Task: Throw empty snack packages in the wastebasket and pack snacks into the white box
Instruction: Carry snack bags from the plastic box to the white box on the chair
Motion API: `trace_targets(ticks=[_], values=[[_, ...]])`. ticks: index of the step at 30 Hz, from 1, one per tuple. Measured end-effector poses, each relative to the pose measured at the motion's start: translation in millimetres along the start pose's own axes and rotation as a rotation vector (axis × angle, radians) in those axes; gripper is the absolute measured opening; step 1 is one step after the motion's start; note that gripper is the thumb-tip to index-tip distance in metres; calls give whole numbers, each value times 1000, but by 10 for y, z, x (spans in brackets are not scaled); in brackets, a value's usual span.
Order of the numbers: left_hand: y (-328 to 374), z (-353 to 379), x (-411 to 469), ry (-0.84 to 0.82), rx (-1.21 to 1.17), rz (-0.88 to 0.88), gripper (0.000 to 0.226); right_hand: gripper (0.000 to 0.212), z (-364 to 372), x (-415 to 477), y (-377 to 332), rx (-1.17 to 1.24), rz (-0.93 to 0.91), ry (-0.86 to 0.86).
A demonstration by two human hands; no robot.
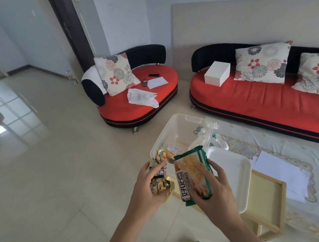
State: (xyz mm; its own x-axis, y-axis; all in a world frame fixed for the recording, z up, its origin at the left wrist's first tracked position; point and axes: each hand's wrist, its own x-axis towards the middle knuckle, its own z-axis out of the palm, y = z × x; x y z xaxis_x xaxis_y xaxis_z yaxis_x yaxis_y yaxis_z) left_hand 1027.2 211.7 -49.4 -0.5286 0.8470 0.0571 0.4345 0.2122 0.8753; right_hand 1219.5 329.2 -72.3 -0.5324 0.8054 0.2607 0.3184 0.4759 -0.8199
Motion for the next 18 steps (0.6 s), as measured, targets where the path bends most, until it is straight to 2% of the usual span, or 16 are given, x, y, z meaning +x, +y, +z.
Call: trace_targets(ticks=[8,14,18], values=[[-11,88,1258,-69,43,-19,83,70,131,1233,192,-42,-27,-35],[-75,118,1917,-95,71,3,80,70,162,1751,332,-74,7,-17],[-180,140,2384,-173,74,49,80,71,226,1989,473,-139,86,41]])
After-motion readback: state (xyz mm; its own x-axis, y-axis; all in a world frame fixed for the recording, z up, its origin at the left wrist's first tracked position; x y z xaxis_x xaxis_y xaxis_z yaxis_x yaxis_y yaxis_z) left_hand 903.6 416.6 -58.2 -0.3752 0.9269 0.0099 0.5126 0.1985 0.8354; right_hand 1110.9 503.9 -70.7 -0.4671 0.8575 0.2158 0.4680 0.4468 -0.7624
